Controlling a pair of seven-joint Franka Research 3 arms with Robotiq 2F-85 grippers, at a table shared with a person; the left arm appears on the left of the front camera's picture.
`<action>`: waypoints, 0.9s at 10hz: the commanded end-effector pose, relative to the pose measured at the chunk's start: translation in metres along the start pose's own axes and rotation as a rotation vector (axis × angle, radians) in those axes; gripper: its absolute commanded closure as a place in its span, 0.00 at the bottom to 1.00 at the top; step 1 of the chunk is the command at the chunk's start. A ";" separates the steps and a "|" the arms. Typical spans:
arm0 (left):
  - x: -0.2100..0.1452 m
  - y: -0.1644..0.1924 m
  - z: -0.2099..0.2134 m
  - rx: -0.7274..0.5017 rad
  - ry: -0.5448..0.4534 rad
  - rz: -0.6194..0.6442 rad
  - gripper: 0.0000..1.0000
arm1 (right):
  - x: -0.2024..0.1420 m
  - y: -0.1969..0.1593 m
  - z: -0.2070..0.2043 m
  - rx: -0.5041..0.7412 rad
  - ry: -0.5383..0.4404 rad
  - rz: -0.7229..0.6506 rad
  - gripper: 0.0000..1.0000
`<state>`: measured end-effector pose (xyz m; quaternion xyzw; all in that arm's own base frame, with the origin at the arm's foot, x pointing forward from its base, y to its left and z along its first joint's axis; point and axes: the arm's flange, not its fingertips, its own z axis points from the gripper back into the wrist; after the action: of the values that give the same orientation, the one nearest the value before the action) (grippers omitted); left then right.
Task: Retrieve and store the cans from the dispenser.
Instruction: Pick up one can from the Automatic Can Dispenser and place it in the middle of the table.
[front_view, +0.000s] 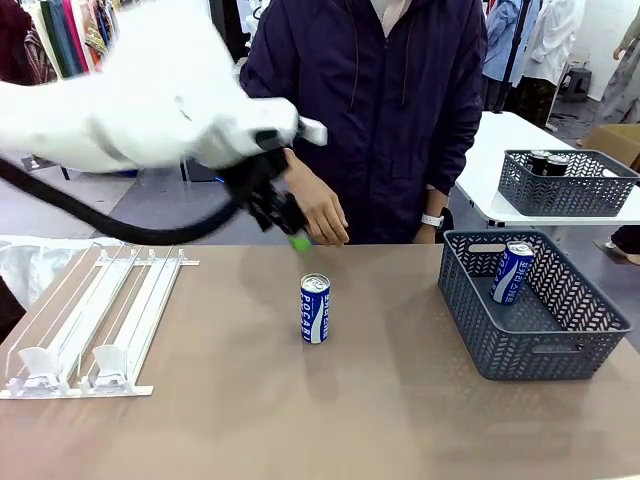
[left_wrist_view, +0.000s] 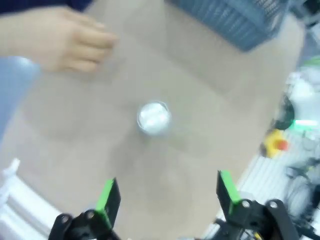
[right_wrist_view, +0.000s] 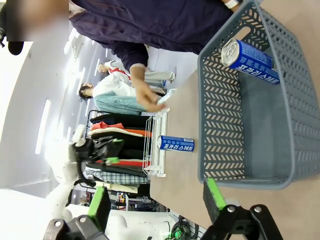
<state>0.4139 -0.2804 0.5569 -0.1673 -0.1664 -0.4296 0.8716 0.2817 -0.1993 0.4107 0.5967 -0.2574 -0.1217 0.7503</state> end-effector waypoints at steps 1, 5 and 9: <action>-0.115 0.072 0.100 -0.093 -0.140 0.184 0.00 | 0.000 0.004 0.002 0.005 0.003 -0.002 0.00; -0.302 0.142 0.170 -0.133 -0.435 0.675 0.00 | 0.000 0.004 0.002 0.005 0.003 -0.002 0.00; -0.372 0.161 0.176 -0.223 -0.489 0.753 0.00 | 0.000 0.004 0.002 0.005 0.003 -0.002 0.00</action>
<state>0.3031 0.1611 0.5108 -0.4290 -0.2421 -0.0313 0.8697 0.2815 -0.1996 0.4107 0.5966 -0.2577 -0.1221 0.7502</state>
